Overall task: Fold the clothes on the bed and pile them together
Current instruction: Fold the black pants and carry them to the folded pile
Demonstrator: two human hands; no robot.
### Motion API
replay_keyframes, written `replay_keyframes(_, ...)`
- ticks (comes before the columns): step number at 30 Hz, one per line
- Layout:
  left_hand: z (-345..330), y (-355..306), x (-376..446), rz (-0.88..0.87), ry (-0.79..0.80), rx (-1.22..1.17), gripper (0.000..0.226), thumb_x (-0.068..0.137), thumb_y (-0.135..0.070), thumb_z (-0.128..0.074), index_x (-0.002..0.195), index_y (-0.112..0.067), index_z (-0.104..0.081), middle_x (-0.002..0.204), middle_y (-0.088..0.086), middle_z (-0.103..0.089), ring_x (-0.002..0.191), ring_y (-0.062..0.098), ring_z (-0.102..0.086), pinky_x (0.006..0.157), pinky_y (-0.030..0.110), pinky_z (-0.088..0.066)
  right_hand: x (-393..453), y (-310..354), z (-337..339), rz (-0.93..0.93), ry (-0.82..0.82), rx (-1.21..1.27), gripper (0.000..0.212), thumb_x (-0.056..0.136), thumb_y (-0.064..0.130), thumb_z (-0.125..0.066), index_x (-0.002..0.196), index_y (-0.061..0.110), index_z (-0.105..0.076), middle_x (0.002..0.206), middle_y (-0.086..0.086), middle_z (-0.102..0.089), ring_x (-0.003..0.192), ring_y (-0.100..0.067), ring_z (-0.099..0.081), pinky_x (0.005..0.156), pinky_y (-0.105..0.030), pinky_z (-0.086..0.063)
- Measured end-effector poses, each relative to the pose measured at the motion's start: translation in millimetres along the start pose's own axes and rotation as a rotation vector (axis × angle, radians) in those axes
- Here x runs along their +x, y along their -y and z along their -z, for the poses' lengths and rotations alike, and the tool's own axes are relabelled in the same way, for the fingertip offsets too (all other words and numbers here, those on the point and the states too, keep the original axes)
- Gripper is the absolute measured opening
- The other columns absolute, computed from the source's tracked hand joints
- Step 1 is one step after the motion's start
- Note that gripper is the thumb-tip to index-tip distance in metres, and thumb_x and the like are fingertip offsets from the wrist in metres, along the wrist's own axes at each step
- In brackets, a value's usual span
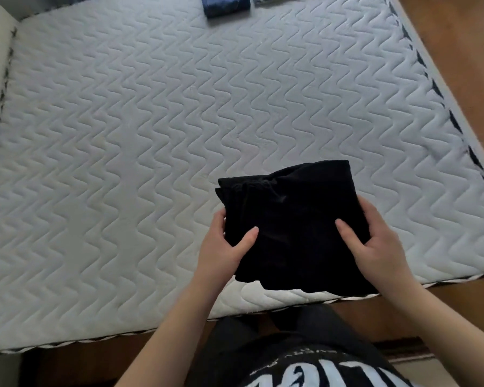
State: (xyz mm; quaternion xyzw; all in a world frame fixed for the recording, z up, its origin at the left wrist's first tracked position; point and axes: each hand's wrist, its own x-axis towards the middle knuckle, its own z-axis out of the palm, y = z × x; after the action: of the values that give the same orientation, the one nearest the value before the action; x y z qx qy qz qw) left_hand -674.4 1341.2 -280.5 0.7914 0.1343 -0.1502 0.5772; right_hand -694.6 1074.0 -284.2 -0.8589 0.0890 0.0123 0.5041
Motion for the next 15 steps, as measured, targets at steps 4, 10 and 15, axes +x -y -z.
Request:
replay_keyframes(4, -7.6, -33.3, -19.4, -0.100, 0.041, 0.115, 0.047, 0.082, -0.040, -0.075, 0.116, -0.054, -0.046, 0.105, -0.037, -0.061, 0.094, -0.012, -0.062, 0.073, 0.005, -0.048, -23.9, 8.8, 26.4, -0.037, -0.045, -0.011, 0.049, 0.093, 0.030, -0.061, 0.139, 0.028, -0.046, 0.123, 0.021, -0.058, 0.104, 0.015, -0.051, 0.085, 0.004, -0.034)
replay_keyframes(10, 4.8, -45.8, -31.0, -0.174, 0.073, 0.185, 0.052, 0.074, -0.050, -0.073, 0.121, -0.046, -0.051, 0.102, -0.028, -0.065, 0.089, -0.004, -0.066, 0.077, 0.023, -0.056, -56.8, 17.3, 35.3, -0.079, -0.185, 0.025, 0.044, 0.092, 0.033, -0.062, 0.134, 0.036, -0.048, 0.113, 0.042, -0.055, 0.105, 0.019, -0.051, 0.082, 0.003, -0.036)
replay_keyframes(15, 11.1, -39.8, -35.2, -0.221, 0.165, 0.171, 0.046, 0.072, -0.049, -0.071, 0.114, -0.052, -0.052, 0.098, -0.026, -0.067, 0.085, 0.000, -0.068, 0.075, 0.031, -0.059, -93.0, 26.9, 28.4, -0.121, -0.297, 0.044, 0.046, 0.091, 0.037, -0.064, 0.133, 0.040, -0.046, 0.117, 0.037, -0.056, 0.107, 0.017, -0.053, 0.081, 0.003, -0.037)
